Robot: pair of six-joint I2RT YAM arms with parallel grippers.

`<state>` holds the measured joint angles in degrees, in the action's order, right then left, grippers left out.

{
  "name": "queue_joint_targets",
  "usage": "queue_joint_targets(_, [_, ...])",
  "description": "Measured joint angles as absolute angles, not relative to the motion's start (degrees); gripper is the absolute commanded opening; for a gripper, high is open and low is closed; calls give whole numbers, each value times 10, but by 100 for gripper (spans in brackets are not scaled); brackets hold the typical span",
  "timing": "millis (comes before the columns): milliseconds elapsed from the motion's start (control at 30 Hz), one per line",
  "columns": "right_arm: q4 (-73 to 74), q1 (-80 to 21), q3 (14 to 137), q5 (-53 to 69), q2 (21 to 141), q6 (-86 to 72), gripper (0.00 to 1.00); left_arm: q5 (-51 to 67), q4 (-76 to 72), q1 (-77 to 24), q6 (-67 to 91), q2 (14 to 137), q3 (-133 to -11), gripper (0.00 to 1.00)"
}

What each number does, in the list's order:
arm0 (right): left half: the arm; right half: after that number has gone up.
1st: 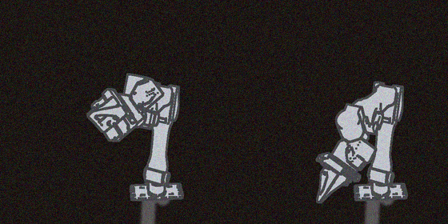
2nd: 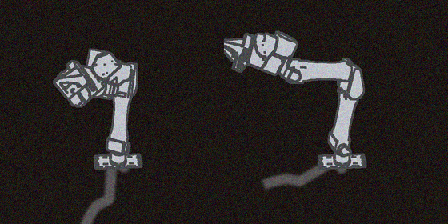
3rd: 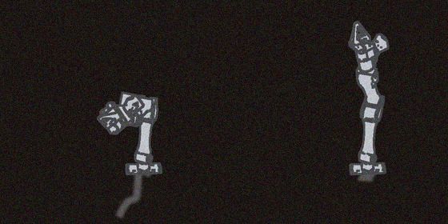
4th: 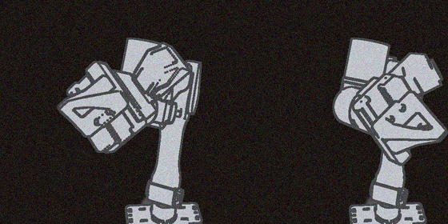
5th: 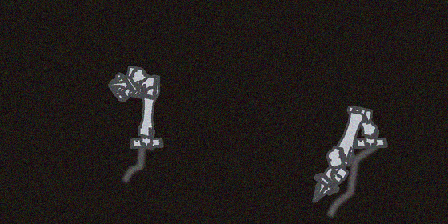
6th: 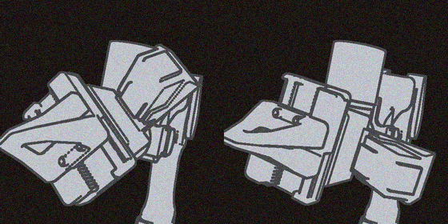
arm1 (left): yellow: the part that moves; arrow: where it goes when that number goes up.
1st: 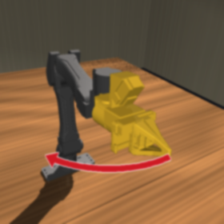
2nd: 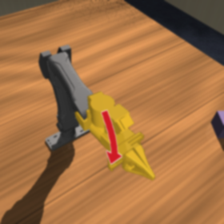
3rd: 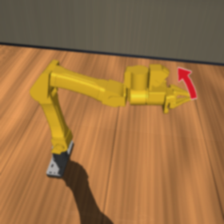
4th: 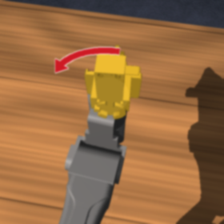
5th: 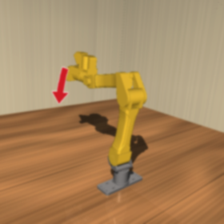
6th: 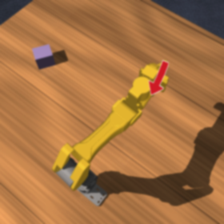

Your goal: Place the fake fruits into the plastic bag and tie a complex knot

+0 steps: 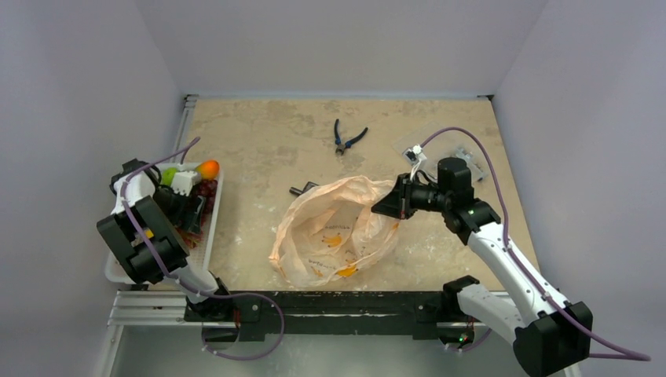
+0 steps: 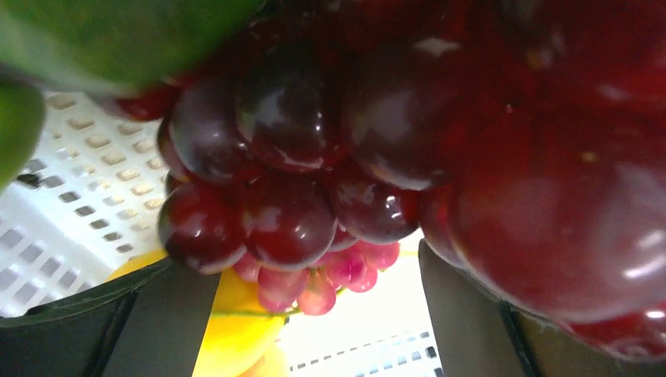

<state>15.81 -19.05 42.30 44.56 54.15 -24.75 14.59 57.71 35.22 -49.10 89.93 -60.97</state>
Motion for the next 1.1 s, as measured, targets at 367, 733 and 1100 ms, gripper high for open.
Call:
queue_joint_targets(367, [159, -190, 424, 445, 553, -243, 0, 150, 522, 352, -479, 941, -595, 37])
queue_joint_targets(733, [159, -190, 430, 445, 556, -241, 0, 135, 607, 353, -469, 856, -624, 8])
queue_joint_targets(1100, [158, -190, 430, 446, 555, -242, 0, 134, 753, 362, -472, 824, -780, 0])
